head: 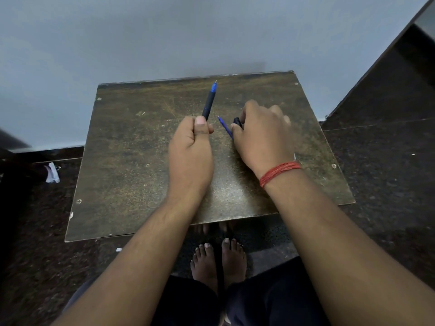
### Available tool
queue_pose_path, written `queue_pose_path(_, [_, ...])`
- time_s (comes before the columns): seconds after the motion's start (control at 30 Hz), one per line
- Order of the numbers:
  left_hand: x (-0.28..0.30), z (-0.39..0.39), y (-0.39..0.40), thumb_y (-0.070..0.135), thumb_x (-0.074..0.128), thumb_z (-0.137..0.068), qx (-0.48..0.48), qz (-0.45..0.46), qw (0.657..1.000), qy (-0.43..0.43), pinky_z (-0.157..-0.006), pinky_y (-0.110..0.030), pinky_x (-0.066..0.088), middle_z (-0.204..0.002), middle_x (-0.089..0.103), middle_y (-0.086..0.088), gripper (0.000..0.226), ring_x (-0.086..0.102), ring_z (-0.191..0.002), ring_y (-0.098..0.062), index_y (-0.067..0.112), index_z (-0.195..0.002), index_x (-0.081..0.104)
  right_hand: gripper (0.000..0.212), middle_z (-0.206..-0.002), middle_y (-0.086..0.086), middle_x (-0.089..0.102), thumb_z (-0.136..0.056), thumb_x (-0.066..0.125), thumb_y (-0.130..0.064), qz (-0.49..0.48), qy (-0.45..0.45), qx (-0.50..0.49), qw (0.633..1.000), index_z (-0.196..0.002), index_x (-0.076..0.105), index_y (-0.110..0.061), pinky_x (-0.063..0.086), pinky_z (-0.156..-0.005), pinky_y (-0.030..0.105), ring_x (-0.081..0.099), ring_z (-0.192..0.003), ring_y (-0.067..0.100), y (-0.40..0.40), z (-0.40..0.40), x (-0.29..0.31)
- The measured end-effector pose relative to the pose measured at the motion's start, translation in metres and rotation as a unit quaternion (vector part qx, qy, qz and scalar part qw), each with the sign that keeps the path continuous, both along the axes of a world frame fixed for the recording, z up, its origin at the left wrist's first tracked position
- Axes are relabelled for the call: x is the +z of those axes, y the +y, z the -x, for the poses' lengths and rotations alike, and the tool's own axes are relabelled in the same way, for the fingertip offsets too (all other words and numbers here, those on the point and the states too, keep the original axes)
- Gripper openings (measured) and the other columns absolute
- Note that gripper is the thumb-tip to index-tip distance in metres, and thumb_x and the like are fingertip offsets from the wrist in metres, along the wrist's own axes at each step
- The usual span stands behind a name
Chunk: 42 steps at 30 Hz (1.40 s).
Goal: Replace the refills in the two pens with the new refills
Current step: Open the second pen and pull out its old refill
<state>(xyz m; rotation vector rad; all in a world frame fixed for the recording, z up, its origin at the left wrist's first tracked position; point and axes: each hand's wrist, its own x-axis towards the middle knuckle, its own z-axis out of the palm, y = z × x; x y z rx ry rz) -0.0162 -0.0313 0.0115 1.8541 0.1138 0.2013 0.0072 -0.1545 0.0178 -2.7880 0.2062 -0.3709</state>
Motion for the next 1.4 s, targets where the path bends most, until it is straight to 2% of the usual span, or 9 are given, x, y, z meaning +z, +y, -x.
queue_pose_path(0.2, [0.001, -0.001, 0.001, 0.03, 0.039, -0.106, 0.008, 0.01, 1.0, 0.006, -0.052, -0.015, 0.033, -0.065, 0.044, 0.011, 0.033, 0.038, -0.056, 0.0, 0.019, -0.084, 0.06, 0.024, -0.094, -0.001, 0.068, -0.097, 0.054, -0.042, 0.006, -0.016, -0.014, 1.0, -0.096, 0.061, -0.019, 0.04, -0.088, 0.042, 0.053, -0.105, 0.028, -0.004, -0.003, 0.002])
queue_pose_path(0.3, [0.001, -0.001, 0.002, 0.03, 0.039, -0.106, -0.001, 0.002, 1.0, 0.007, -0.049, -0.015, 0.032, -0.064, 0.044, 0.009, 0.032, 0.038, -0.054, 0.0, 0.017, -0.086, 0.06, 0.02, -0.082, -0.008, 0.06, -0.098, 0.053, -0.035, -0.157, -0.071, -0.015, 0.985, -0.091, 0.061, -0.018, 0.043, -0.076, 0.034, 0.056, -0.095, 0.023, -0.011, -0.001, 0.006])
queue_pose_path(0.37, [0.001, 0.0, 0.002, 0.03, 0.041, -0.106, -0.015, -0.018, 1.0, 0.001, -0.049, -0.017, 0.031, -0.063, 0.044, 0.009, 0.032, 0.037, -0.054, -0.001, 0.014, -0.086, 0.061, 0.019, -0.077, -0.005, 0.062, -0.099, 0.055, -0.032, -0.298, -0.078, -0.001, 0.951, -0.089, 0.062, -0.018, 0.044, -0.067, 0.03, 0.06, -0.081, 0.017, -0.012, 0.002, 0.008])
queue_pose_path(0.47, [0.0, 0.001, -0.001, 0.028, 0.044, -0.105, -0.045, -0.061, 0.997, -0.02, -0.052, -0.018, 0.032, -0.063, 0.045, 0.008, 0.033, 0.04, -0.057, -0.003, 0.006, -0.085, 0.06, 0.025, -0.078, 0.009, 0.069, -0.098, 0.058, -0.035, -0.442, -0.052, 0.011, 0.895, -0.087, 0.065, -0.013, 0.049, -0.068, 0.034, 0.062, -0.072, 0.022, -0.009, 0.004, 0.007])
queue_pose_path(0.73, [-0.004, 0.003, -0.002, 0.026, 0.046, -0.103, -0.073, -0.121, 0.987, -0.073, -0.056, -0.026, 0.036, -0.063, 0.055, -0.002, 0.033, 0.051, -0.066, -0.018, 0.004, -0.083, 0.058, 0.016, -0.066, 0.002, 0.06, -0.092, 0.071, -0.018, -0.649, -0.013, 0.038, 0.76, -0.079, 0.064, -0.012, 0.041, -0.051, 0.022, 0.052, -0.057, 0.01, -0.001, 0.003, 0.004])
queue_pose_path(0.97, [0.0, 0.002, -0.002, 0.025, 0.044, -0.105, -0.095, -0.095, 0.99, -0.043, -0.048, -0.015, 0.03, -0.053, 0.05, 0.015, 0.032, 0.044, -0.051, 0.0, 0.009, -0.083, 0.06, 0.007, -0.069, 0.001, 0.064, -0.092, 0.068, -0.009, -0.686, -0.029, 0.051, 0.725, -0.085, 0.068, -0.009, 0.044, -0.056, 0.024, 0.056, -0.059, 0.01, -0.004, -0.001, 0.002])
queue_pose_path(1.2, [0.0, -0.002, -0.001, 0.047, 0.039, -0.096, -0.13, 0.029, 0.99, 0.042, -0.053, -0.032, 0.029, -0.052, 0.04, 0.01, 0.037, 0.035, -0.048, -0.011, 0.022, -0.077, 0.058, 0.019, -0.075, 0.005, 0.062, -0.098, 0.054, -0.003, -0.696, -0.018, 0.107, 0.71, -0.085, 0.066, -0.009, 0.043, -0.065, 0.028, 0.052, -0.061, 0.01, -0.006, -0.003, 0.004])
queue_pose_path(1.3, [-0.001, -0.001, 0.0, 0.041, 0.04, -0.101, -0.12, 0.003, 0.992, 0.025, -0.052, -0.03, 0.031, -0.053, 0.041, 0.011, 0.036, 0.036, -0.048, -0.007, 0.02, -0.078, 0.059, 0.018, -0.083, 0.005, 0.066, -0.101, 0.051, -0.005, -0.687, 0.005, 0.118, 0.717, -0.096, 0.069, -0.008, 0.046, -0.068, 0.027, 0.057, -0.07, 0.011, -0.008, -0.003, 0.003])
queue_pose_path(1.4, [-0.001, 0.002, 0.0, 0.028, 0.043, -0.106, -0.095, -0.071, 0.993, -0.022, -0.048, -0.017, 0.031, -0.055, 0.044, 0.01, 0.033, 0.041, -0.05, -0.002, 0.013, -0.083, 0.062, 0.015, -0.09, 0.006, 0.069, -0.1, 0.058, -0.017, -0.666, -0.002, 0.097, 0.74, -0.103, 0.069, -0.009, 0.049, -0.068, 0.026, 0.062, -0.083, 0.017, -0.01, -0.002, 0.002])
